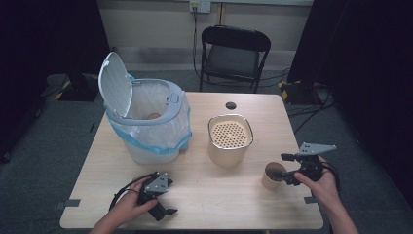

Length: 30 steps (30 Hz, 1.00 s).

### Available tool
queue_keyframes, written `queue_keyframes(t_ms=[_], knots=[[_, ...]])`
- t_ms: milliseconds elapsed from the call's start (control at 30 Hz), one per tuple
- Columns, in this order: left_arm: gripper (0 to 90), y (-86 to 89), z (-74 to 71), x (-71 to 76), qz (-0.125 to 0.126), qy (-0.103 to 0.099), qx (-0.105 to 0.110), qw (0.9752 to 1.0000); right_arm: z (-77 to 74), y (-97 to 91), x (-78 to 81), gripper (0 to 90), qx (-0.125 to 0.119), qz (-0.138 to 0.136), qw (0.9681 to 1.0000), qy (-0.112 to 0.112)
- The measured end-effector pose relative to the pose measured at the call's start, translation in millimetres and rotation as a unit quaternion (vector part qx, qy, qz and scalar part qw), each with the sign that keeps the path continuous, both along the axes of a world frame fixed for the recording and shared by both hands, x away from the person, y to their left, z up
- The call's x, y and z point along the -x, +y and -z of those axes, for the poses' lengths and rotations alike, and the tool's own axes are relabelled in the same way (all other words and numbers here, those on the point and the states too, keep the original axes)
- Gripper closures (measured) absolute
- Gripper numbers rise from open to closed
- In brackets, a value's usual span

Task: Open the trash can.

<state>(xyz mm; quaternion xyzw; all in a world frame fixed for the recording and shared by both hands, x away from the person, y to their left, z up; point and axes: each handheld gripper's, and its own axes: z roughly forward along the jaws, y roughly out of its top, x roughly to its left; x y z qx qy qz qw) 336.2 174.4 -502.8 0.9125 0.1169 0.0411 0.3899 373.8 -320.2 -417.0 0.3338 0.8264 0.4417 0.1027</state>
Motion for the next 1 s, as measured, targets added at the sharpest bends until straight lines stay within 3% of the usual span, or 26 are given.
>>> queue_keyframes(t_ms=[1000], knots=[[0.0, -0.1, 0.0, 0.0, 0.0, 0.0, 0.001, 1.0, 30.4, -8.6, 17.5, 14.4, -0.038, -0.009, 0.9992, -0.013]])
